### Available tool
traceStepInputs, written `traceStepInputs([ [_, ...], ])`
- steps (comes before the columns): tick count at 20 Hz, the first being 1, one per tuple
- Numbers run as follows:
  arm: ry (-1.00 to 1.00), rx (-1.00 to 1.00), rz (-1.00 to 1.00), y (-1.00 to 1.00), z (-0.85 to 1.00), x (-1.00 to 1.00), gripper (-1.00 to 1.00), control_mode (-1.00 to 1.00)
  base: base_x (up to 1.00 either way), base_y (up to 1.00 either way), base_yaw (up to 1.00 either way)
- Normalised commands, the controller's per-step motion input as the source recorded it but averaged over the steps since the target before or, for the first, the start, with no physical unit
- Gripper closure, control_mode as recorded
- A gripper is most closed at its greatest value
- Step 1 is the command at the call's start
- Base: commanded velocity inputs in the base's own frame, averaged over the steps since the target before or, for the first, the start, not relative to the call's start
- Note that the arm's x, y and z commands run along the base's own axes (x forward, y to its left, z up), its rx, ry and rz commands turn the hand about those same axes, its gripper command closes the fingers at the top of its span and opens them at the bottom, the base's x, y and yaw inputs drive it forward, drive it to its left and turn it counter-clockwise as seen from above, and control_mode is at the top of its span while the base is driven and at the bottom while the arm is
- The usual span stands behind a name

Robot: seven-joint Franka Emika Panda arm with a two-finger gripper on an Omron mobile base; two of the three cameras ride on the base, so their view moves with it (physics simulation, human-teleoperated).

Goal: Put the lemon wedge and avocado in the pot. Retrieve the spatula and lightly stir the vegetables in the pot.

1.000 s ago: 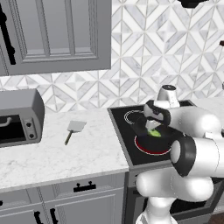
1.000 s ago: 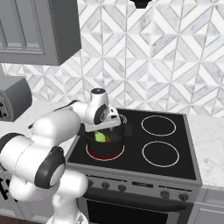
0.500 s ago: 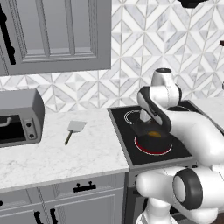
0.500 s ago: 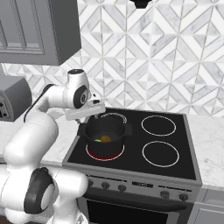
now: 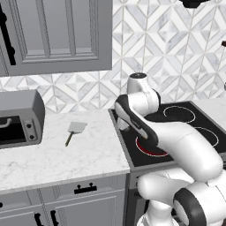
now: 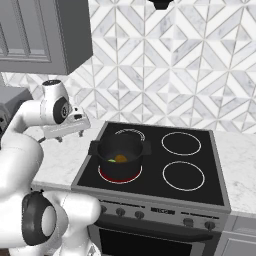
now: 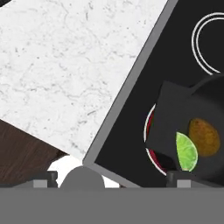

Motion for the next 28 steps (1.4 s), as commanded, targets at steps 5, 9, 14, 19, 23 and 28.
traceStepInputs([
  [5, 0.00, 0.00, -0.03, 1.00, -0.18, 0.00, -1.00, -1.00, 0.00, 0.00, 0.00],
  [9, 0.00, 0.00, -0.12, 1.00, 0.00, 0.09, -1.00, -1.00, 0.00, 0.00, 0.00],
  [14, 0.00, 0.02, -0.23, 1.00, -0.12, 0.55, -1.00, -1.00, 0.00, 0.00, 0.00],
  [19, 0.02, 0.01, -0.31, 1.00, -0.44, 0.68, -1.00, -1.00, 0.00, 0.00, 0.00],
  [23, 0.00, 0.05, -0.26, 0.97, -0.37, 0.40, -1.00, -1.00, 0.00, 0.00, 0.00],
  [28, 0.00, 0.12, -0.20, 0.61, -0.36, 0.31, -1.00, -1.00, 0.00, 0.00, 0.00],
])
